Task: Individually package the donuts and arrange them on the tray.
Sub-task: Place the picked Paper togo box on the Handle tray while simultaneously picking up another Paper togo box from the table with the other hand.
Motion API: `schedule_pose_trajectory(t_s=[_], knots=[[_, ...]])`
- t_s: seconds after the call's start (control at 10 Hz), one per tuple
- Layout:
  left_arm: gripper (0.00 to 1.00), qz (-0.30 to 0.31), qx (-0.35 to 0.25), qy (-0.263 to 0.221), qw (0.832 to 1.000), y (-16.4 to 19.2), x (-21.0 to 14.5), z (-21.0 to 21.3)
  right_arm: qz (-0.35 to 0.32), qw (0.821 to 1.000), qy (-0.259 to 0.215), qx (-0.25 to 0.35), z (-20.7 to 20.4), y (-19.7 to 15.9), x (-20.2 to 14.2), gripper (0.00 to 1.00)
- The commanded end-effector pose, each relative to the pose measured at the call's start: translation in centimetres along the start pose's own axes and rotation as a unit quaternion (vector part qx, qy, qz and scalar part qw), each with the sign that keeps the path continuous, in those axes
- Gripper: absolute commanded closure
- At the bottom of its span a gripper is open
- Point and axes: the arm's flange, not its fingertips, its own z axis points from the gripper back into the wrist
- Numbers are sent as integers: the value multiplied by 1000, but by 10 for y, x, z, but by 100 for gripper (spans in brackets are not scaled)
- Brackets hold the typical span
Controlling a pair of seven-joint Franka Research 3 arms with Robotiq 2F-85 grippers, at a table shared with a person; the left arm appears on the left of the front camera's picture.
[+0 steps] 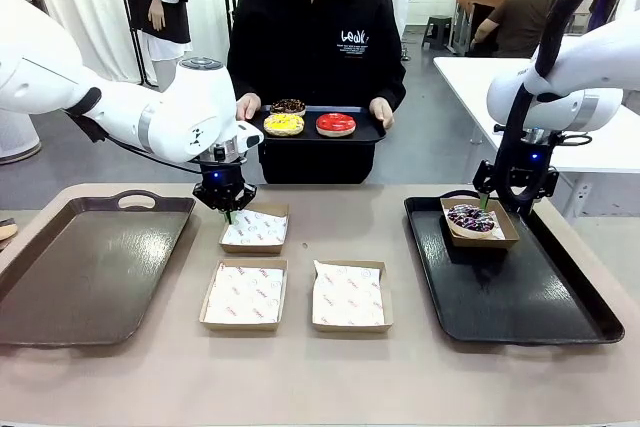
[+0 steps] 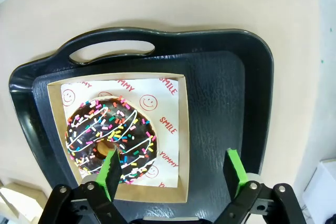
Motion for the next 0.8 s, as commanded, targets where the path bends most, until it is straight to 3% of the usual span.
schedule_pose_trajectory(t_s=[0.0, 0.2, 0.4, 0.7], knots=[[100, 7, -6, -2, 1000, 4, -8, 2, 5, 1000, -1, 3, 1, 2, -1, 0], [100, 3, -7, 5, 1000, 4, -10, 7, 16, 1000, 5, 17, 16, 2, -19, 0], [100, 6, -16, 25, 1000, 8, -11, 25, 60, 991, 48, 112, 53, -20, -59, 0], [100, -1, -22, 14, 1000, 11, -15, 68, 87, 959, 34, 267, 107, -96, -112, 0]])
